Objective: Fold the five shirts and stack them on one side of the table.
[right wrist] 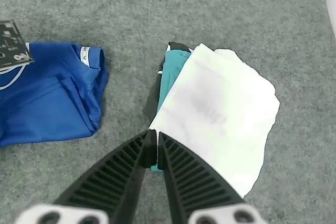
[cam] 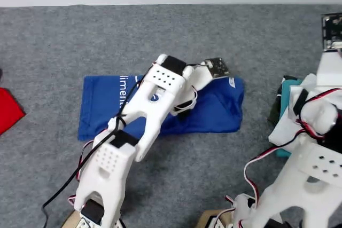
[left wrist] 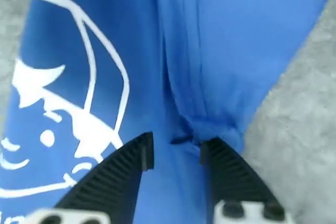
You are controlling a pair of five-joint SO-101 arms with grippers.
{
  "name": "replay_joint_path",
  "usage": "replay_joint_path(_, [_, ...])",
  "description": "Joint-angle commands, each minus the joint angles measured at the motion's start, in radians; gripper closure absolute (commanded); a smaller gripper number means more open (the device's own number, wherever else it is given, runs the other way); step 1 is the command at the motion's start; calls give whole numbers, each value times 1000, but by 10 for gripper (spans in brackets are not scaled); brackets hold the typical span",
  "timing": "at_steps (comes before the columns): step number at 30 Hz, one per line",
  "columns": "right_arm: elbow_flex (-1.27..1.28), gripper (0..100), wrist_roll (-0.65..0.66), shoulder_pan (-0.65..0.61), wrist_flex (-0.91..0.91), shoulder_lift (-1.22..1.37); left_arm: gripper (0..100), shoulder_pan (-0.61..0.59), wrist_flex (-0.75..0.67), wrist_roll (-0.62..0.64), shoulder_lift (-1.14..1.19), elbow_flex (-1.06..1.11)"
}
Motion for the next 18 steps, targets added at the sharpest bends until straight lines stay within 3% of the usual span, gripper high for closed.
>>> replay_joint_path(1, [2,989,-3,10,28,-10,848,-57,-44,-15,46,-5])
replay_joint_path(7, [2,989,-3,10,31,-10,848,-110,29,-51,66,-96])
replay_joint_path(18, [2,989,-3,10,30,-10,848,-57,207,-51,58,-357])
